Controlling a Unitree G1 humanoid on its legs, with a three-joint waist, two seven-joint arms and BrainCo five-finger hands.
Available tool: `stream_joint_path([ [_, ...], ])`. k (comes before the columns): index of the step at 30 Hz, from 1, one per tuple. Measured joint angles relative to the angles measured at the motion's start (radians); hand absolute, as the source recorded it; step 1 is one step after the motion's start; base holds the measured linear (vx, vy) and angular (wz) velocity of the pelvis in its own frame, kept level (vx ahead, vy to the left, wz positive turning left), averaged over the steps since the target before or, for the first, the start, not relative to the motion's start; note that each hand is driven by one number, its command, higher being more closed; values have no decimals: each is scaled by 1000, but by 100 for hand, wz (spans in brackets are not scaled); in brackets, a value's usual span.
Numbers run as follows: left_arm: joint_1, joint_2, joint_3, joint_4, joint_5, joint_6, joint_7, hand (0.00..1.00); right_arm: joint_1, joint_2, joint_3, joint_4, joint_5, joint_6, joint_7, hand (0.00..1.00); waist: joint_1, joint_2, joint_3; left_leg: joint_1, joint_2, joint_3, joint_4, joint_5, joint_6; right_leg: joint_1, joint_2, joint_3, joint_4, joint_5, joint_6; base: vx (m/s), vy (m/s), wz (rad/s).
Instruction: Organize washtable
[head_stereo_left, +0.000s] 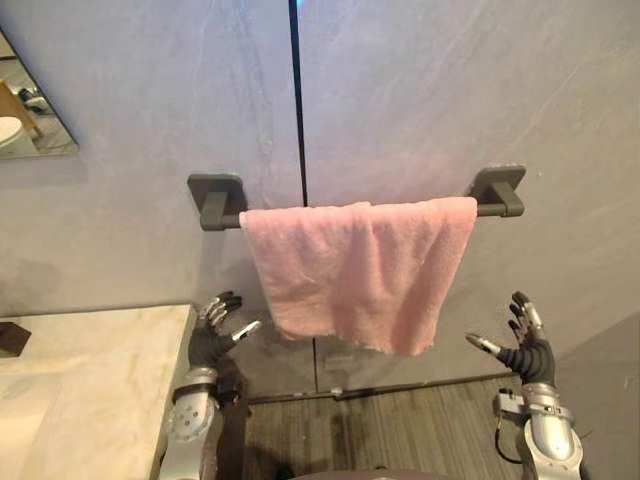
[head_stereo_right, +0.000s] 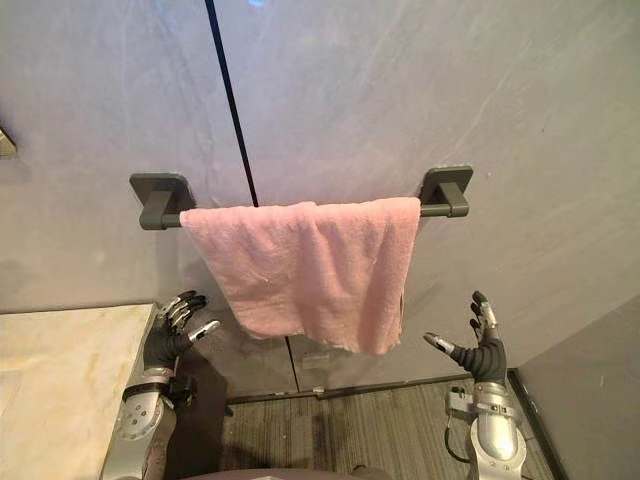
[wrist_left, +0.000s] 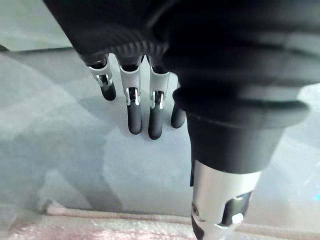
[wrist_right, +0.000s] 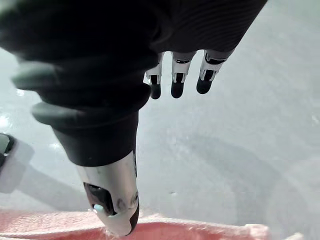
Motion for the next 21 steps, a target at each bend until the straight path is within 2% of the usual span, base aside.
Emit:
stream_joint_path([
  [5,25,13,-2,187,57,-5,-23,0,-22,-12,10,248,-88,6,-1,0,3,6,2,0,0,-1,0,0,0,1,0,-1,0,0,0,0,0,0],
  [11,43,32,-3,353,135,6,-26,0,-48,-64,79,449,-193,12,0,0,8,14,5,5,0,-4,0,0,0,7,0,-5,1,-1,-1,0,0,1],
  [19,53,34,-4,478,163,8,-41,0,-71,-96,139,606,-193,26,0,0,13,18,8,14,0,-12,0,0,0,10,-1,-12,19,-16,-4,0,0,2],
  [21,53,33,-4,486,170,8,-41,0,-77,-97,154,623,-192,28,-1,0,21,11,15,6,0,-9,0,0,0,-4,-1,-10,26,-21,-4,-16,-4,-3],
])
